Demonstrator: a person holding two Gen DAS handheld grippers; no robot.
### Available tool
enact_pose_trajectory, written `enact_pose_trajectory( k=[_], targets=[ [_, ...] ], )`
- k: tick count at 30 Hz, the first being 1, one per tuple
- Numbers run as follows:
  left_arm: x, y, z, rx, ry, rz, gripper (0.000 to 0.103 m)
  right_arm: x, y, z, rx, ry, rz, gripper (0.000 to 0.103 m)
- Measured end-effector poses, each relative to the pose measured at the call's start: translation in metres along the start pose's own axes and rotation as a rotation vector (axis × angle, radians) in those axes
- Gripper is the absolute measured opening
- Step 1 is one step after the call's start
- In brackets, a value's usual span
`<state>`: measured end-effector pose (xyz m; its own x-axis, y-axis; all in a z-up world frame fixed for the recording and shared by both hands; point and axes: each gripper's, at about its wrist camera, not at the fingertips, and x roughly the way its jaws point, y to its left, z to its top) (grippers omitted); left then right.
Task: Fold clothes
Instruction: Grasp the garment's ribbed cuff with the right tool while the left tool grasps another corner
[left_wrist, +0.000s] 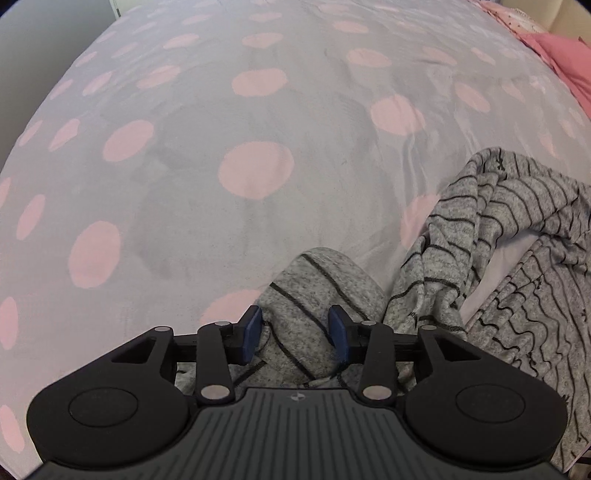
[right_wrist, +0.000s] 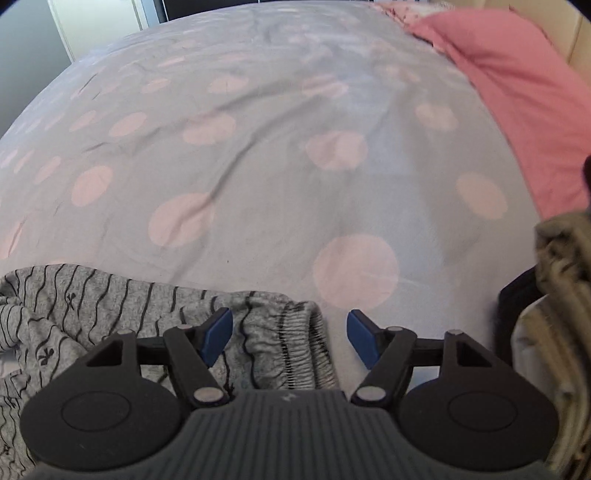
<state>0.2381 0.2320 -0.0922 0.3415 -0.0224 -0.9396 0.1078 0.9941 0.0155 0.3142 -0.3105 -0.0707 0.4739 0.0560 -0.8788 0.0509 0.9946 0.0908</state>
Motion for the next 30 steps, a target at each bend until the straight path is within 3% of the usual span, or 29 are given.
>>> enact_pose_trajectory(
  k=[2,4,6,9,11,18,20,23,26,30],
  targets=[
    [0.002,-0.002,0.0,-0.004,0.007,-0.005,0.025,0.009,-0.002,-0.004,0.02,0.03,0.027,0.061],
    [0.0,-0.004,0.0,-0.006,0.007,0.002,0.017,0.012,0.003,-0.007,-0.022,0.046,0.011,0.033],
    [-0.006,-0.007,0.001,-0.011,-0.002,0.029,0.012,0.009,0.008,-0.008,-0.058,0.049,0.01,0.027],
    [-0.022,-0.008,0.004,-0.051,-0.062,0.088,0.01,-0.006,0.012,-0.005,-0.056,0.008,-0.003,0.025],
    [-0.04,-0.001,0.008,-0.109,-0.148,0.118,0.009,-0.019,0.013,0.0,-0.05,-0.05,-0.017,0.025],
    [-0.118,0.059,0.011,-0.429,-0.491,0.27,0.009,-0.069,-0.013,0.018,0.094,-0.274,-0.112,0.024],
    [-0.128,0.075,0.008,-0.506,-0.545,0.318,0.008,-0.076,-0.022,0.019,0.143,-0.322,-0.161,0.024],
    [-0.12,0.088,0.008,-0.545,-0.546,0.36,0.008,-0.083,-0.036,0.019,0.213,-0.37,-0.242,0.024],
    [-0.101,0.093,0.01,-0.526,-0.499,0.391,0.008,-0.077,-0.048,0.019,0.259,-0.364,-0.25,0.024],
    [-0.066,0.098,0.011,-0.535,-0.305,0.372,0.008,-0.06,-0.051,0.02,0.256,-0.3,-0.248,0.025]
  ],
)
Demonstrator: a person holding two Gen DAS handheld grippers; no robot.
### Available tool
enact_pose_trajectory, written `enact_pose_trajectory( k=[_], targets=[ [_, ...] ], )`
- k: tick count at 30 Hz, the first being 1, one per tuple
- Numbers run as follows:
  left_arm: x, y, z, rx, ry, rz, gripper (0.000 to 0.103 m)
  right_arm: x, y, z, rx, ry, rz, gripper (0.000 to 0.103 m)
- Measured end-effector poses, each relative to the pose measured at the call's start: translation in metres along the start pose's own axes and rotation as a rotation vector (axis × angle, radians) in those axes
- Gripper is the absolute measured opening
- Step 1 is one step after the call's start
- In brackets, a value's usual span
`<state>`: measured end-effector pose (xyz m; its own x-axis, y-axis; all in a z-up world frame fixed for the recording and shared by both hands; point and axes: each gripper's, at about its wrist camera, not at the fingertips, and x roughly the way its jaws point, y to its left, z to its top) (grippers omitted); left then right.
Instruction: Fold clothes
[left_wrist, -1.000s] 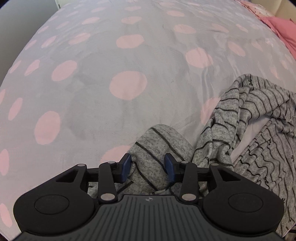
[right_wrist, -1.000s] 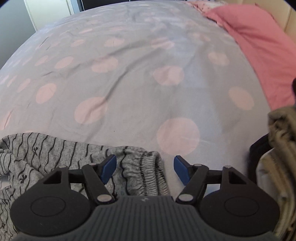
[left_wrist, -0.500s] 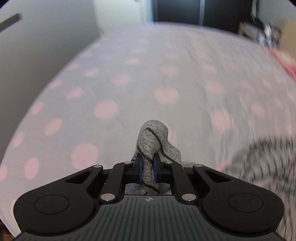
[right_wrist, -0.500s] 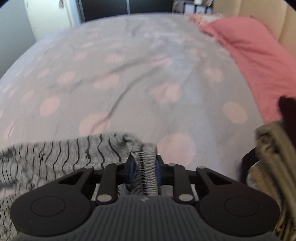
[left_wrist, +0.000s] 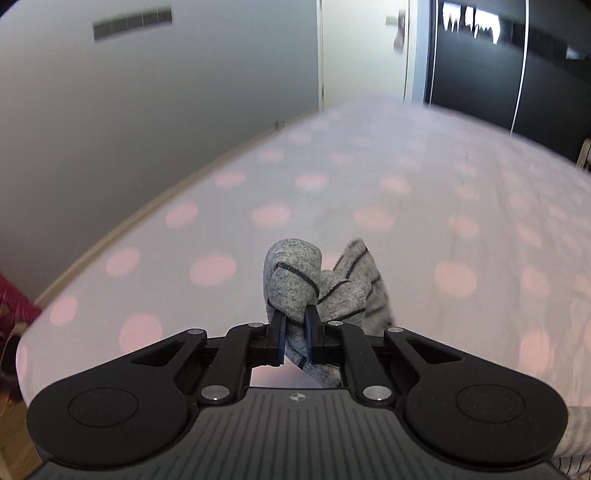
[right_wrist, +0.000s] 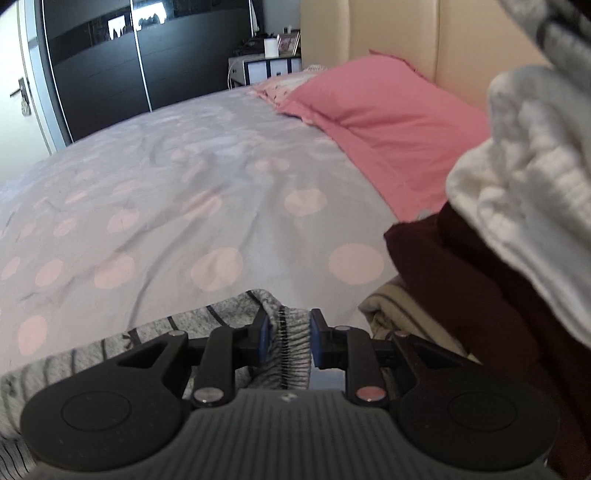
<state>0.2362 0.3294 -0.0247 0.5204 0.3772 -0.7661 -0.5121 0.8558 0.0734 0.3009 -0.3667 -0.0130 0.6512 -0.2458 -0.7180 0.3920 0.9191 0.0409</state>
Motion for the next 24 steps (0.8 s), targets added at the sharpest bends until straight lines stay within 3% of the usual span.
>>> enact_pose_trajectory(
  k=[2,4,12,14,19,24],
  targets=[
    [0.014,0.001,-0.008,0.003,0.078,0.027,0.008,0.008,0.002,-0.002,-0.014,0.037,-0.018,0.025],
    [0.021,0.002,-0.012,0.035,0.105,0.054,0.008,0.013,0.001,-0.006,-0.021,0.061,-0.042,0.025],
    [0.034,0.011,-0.032,0.128,0.236,0.044,0.01,0.017,-0.009,-0.025,-0.149,0.153,-0.026,0.025],
    [0.029,0.016,-0.035,0.139,0.231,0.032,0.012,0.014,-0.008,-0.029,-0.223,0.161,-0.024,0.026],
    [0.009,0.012,-0.038,0.247,0.18,-0.023,0.015,-0.003,-0.004,-0.039,-0.395,0.124,-0.025,0.042],
    [-0.018,-0.002,-0.048,0.448,0.042,-0.074,0.046,-0.027,0.002,-0.043,-0.528,-0.003,-0.027,0.057]
  ],
)
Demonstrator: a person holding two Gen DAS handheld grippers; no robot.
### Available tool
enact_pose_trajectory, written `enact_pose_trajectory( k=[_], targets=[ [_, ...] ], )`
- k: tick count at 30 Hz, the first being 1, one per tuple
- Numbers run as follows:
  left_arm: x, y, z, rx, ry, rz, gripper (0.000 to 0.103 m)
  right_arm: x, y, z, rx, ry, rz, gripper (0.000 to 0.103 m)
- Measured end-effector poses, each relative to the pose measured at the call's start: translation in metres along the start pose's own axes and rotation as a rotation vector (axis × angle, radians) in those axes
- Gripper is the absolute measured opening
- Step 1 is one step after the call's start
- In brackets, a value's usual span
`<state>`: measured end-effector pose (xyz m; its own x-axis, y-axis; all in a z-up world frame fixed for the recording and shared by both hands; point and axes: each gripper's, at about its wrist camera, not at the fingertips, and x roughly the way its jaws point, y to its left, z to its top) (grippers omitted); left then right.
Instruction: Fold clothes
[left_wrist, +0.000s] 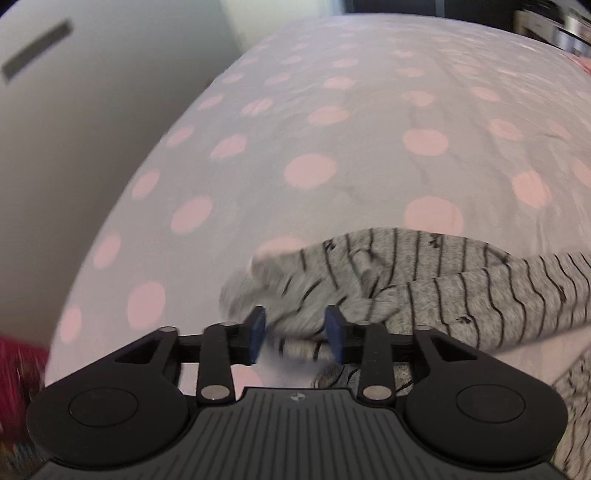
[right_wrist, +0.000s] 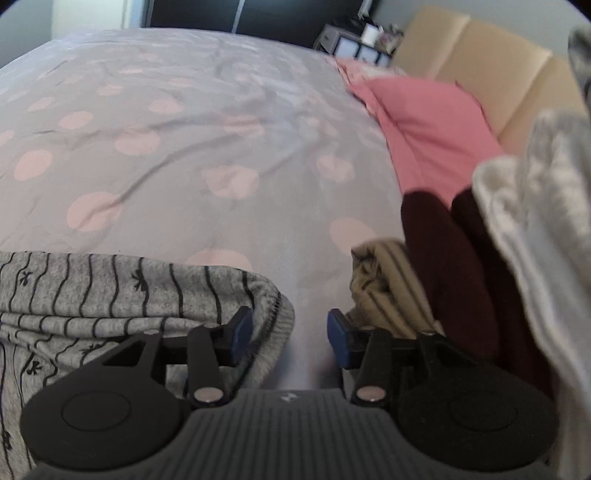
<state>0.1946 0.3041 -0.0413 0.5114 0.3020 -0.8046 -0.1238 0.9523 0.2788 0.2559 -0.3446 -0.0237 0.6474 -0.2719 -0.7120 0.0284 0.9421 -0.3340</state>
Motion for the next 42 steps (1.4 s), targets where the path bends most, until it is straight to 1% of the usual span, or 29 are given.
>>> enact_pose_trajectory(
  k=[2,3,5,6,8,10,12,13,16,18,21,22,23,24,25,27,29,31,34,36,38,39,41,42],
  targets=[
    [-0.01,-0.01,-0.003,0.113,-0.071,-0.01,0.048,-0.008,0.005,0.001,-0.074,-0.058,-0.016,0.059],
    [-0.014,-0.016,-0.005,0.171,-0.094,-0.021,0.049,-0.01,0.008,0.002,-0.113,-0.081,-0.016,0.059],
    [-0.017,-0.03,-0.013,0.287,-0.12,-0.051,0.051,-0.013,0.014,0.003,-0.176,-0.124,0.024,0.059],
    [-0.016,-0.038,-0.017,0.337,-0.118,-0.064,0.053,-0.013,0.017,0.003,-0.206,-0.135,0.048,0.059],
    [-0.009,-0.055,-0.027,0.449,-0.091,-0.076,0.053,-0.007,0.026,0.005,-0.261,-0.129,0.07,0.059],
    [0.002,-0.073,-0.037,0.556,-0.074,-0.046,0.053,-0.002,0.034,0.004,-0.309,-0.123,0.105,0.059],
    [0.013,-0.084,-0.043,0.616,-0.076,0.0,0.053,0.006,0.042,0.003,-0.359,-0.117,0.114,0.059],
    [0.018,-0.086,-0.042,0.622,-0.081,0.008,0.053,0.01,0.045,0.003,-0.37,-0.113,0.106,0.059],
    [0.031,-0.081,-0.028,0.582,-0.1,-0.012,0.053,0.019,0.049,0.005,-0.364,-0.101,0.103,0.059],
    [0.042,-0.079,-0.019,0.592,-0.079,-0.024,0.051,0.024,0.05,0.008,-0.355,-0.102,0.114,0.059],
    [0.062,-0.08,-0.014,0.629,-0.029,-0.016,0.048,0.024,0.056,0.008,-0.382,-0.115,0.136,0.059],
    [0.069,-0.08,-0.016,0.641,-0.011,-0.019,0.045,0.026,0.056,0.009,-0.389,-0.121,0.147,0.06],
    [0.075,-0.081,-0.017,0.651,0.005,-0.021,0.027,0.027,0.056,0.009,-0.389,-0.124,0.16,0.061],
    [0.079,-0.081,-0.019,0.652,0.021,-0.028,0.007,0.029,0.056,0.009,-0.388,-0.124,0.168,0.062],
    [0.08,-0.079,-0.019,0.642,0.027,-0.043,0.004,0.032,0.055,0.009,-0.388,-0.124,0.171,0.063],
    [0.074,-0.077,-0.017,0.619,0.011,-0.055,0.003,0.037,0.051,0.01,-0.384,-0.128,0.179,0.064],
    [0.066,-0.071,-0.014,0.585,-0.01,-0.05,0.003,0.04,0.043,0.013,-0.37,-0.131,0.198,0.067],
    [0.057,-0.062,-0.008,0.527,-0.03,-0.049,0.003,0.041,0.034,0.018,-0.359,-0.141,0.211,0.072],
    [0.046,-0.048,-0.001,0.43,-0.054,-0.048,0.002,0.04,0.023,0.028,-0.36,-0.163,0.207,0.073],
    [0.039,-0.045,0.005,0.38,-0.074,-0.039,0.002,0.041,0.021,0.037,-0.363,-0.158,0.252,0.073],
    [0.035,-0.044,0.013,0.337,-0.098,-0.02,0.002,0.044,0.029,0.044,-0.426,-0.125,0.318,0.073],
    [0.032,-0.043,0.016,0.317,-0.115,-0.007,0.002,0.048,0.037,0.048,-0.488,-0.102,0.345,0.072],
    [0.022,-0.043,0.023,0.273,-0.18,0.026,0.002,0.055,0.056,0.051,-0.605,-0.08,0.371,0.072],
    [0.017,-0.042,0.026,0.25,-0.218,0.042,0.002,0.058,0.064,0.054,-0.64,-0.065,0.397,0.073]
  ],
)
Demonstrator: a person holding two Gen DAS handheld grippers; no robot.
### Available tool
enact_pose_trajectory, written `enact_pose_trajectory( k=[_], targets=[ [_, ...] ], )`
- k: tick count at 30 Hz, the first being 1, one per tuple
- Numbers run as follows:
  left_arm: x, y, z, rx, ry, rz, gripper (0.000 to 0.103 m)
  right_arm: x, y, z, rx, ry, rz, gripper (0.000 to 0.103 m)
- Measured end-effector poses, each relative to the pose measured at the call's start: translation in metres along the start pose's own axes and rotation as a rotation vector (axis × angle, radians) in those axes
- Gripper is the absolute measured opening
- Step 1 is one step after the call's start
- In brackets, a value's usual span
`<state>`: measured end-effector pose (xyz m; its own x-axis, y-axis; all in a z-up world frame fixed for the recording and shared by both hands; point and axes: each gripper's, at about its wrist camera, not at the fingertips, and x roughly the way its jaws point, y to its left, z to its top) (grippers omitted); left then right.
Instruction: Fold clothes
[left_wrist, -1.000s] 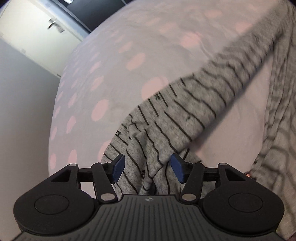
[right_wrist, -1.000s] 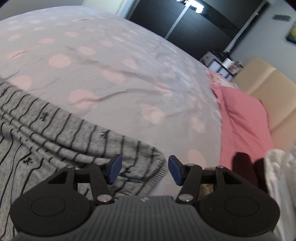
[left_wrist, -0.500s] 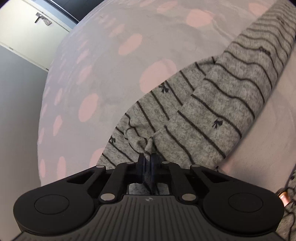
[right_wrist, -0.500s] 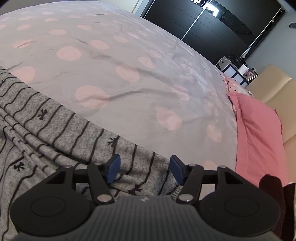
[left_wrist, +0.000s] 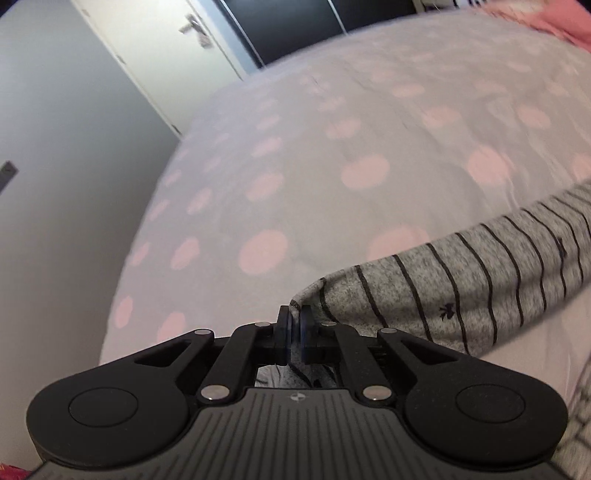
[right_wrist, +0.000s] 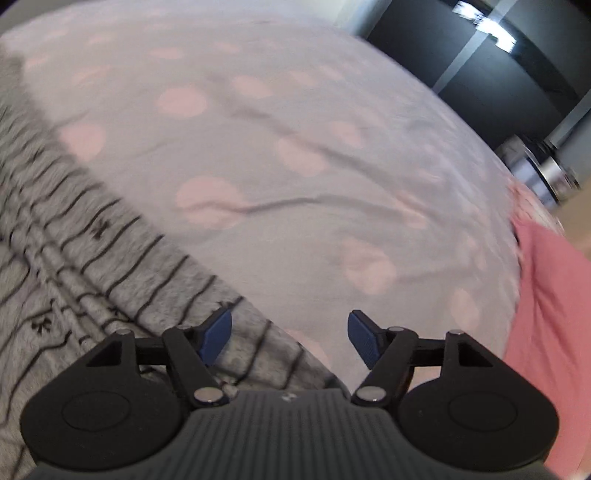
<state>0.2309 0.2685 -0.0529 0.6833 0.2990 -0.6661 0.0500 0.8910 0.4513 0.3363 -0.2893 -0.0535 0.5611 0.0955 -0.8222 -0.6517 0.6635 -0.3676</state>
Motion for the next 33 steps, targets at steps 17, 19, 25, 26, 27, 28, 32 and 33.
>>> enact_pose_trajectory(
  k=[17,19,25,26,27,28,32,33],
  targets=[
    [-0.036,0.022,0.028,-0.184,-0.21,0.15,0.002,0.033,0.034,0.032,-0.079,0.126,0.105,0.005],
    [-0.045,0.023,0.029,-0.183,-0.231,0.158,0.002,0.006,0.037,0.025,-0.017,0.064,0.021,0.005],
    [-0.09,0.03,0.032,-0.214,-0.336,0.206,0.002,-0.09,0.057,-0.003,0.148,-0.112,-0.275,0.005],
    [-0.099,0.033,0.032,-0.227,-0.355,0.212,0.002,-0.106,0.062,-0.007,0.167,-0.137,-0.309,0.005],
    [-0.108,0.036,0.032,-0.238,-0.373,0.22,0.002,-0.121,0.069,-0.01,0.183,-0.157,-0.331,0.005],
    [-0.117,0.038,0.032,-0.244,-0.392,0.23,0.002,-0.134,0.075,-0.012,0.199,-0.175,-0.35,0.005],
    [-0.155,0.048,0.028,-0.276,-0.463,0.282,0.002,-0.185,0.101,-0.022,0.249,-0.236,-0.403,0.005],
    [-0.164,0.051,0.026,-0.287,-0.482,0.296,0.002,-0.196,0.108,-0.024,0.259,-0.247,-0.407,0.005]
  ],
)
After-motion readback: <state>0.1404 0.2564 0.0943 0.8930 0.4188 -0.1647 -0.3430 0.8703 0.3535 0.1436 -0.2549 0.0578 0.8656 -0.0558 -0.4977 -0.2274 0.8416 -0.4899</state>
